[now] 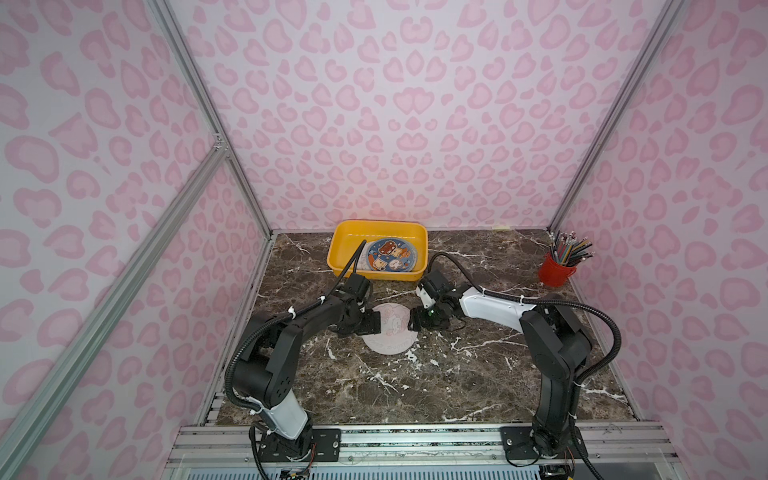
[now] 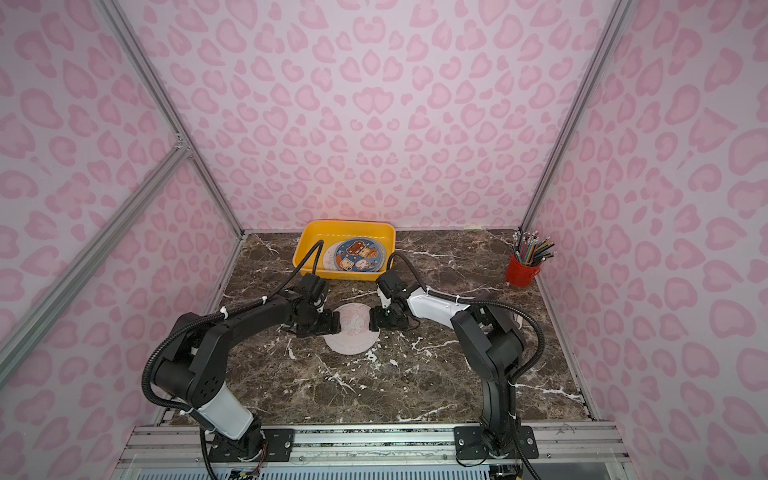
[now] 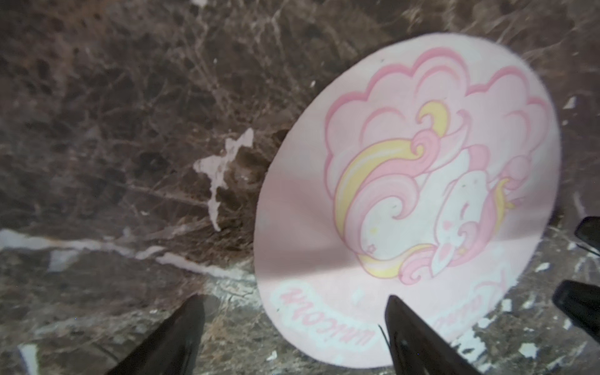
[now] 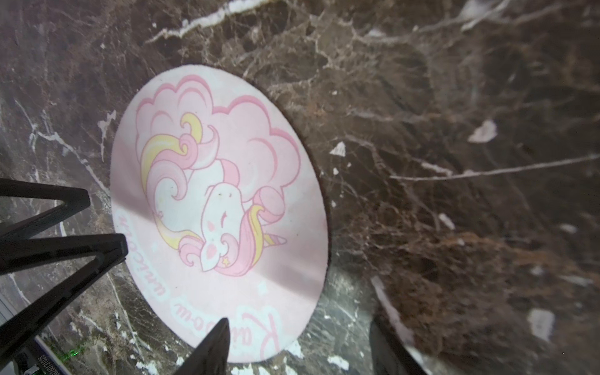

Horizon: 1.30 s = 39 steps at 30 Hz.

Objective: Put the coasters into the storage box
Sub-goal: Pick up the coaster from the center of the board.

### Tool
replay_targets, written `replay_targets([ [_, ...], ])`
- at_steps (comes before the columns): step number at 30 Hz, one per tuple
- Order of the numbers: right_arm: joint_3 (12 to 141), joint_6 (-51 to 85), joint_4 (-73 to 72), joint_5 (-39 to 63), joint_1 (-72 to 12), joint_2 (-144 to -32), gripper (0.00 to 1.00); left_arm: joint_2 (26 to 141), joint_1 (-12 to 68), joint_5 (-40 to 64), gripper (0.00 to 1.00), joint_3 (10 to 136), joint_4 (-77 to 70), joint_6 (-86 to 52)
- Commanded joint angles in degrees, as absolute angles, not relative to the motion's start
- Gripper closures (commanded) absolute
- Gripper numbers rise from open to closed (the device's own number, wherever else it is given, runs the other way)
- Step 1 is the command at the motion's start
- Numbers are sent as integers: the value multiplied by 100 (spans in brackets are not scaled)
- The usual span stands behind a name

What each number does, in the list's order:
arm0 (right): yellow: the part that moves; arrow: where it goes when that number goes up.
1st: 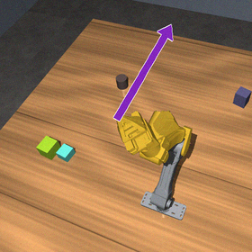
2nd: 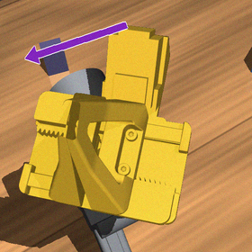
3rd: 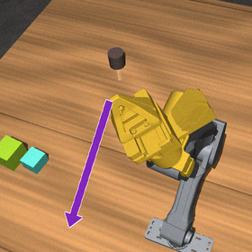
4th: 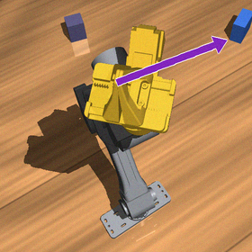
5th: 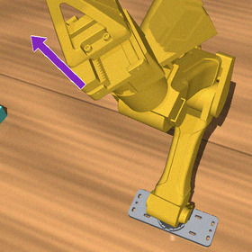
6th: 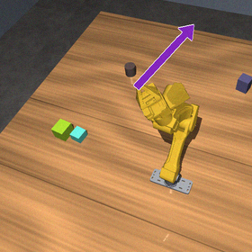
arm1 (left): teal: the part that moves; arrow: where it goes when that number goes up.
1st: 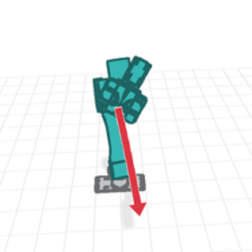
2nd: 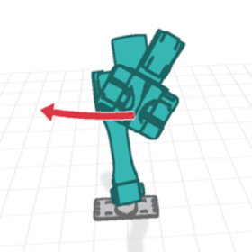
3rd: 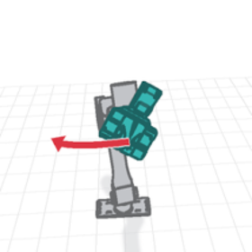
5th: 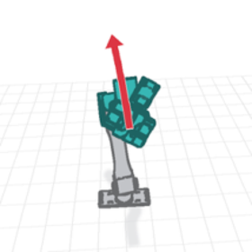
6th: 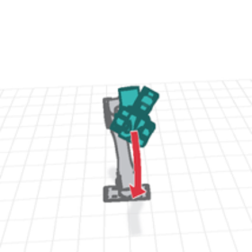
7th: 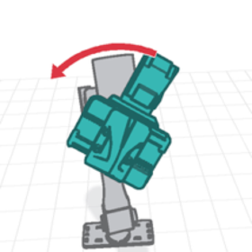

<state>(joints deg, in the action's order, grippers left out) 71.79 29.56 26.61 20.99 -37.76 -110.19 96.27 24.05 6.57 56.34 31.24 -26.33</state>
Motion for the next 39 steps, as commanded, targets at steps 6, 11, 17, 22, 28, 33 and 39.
replay_targets([
  [6, 7307, 3067, 2610, 1918, -3771, -11239, 42, 9711, 2424, 750, 20, 5482, 2805, -2864],
  [11, 7322, 3133, 2542, 1951, -3771, -11335, 47, 9817, 2516, 791, 25, 5546, 2685, -2926],
  [17, 7329, 3171, 2482, 2029, -3782, -11425, 53, 9887, 2584, 847, 30, 5485, 2511, -3045],
  [22, 7324, 3175, 2476, 2074, -3806, -11479, 58, 9888, 2604, 859, 33, 5427, 2461, -3087],
  [28, 7321, 3183, 2461, 2110, -3806, -11505, 60, 9913, 2618, 892, 36, 5424, 2438, -3094],
  [33, 7320, 3207, 2432, 2158, -3806, -11522, 63, 9914, 2616, 900, 37, 5433, 2436, -3091],
  [39, 7315, 3209, 2415, 2180, -3807, -11541, 64, 9882, 2621, 890, 40, 5407, 2449, -3104],
])
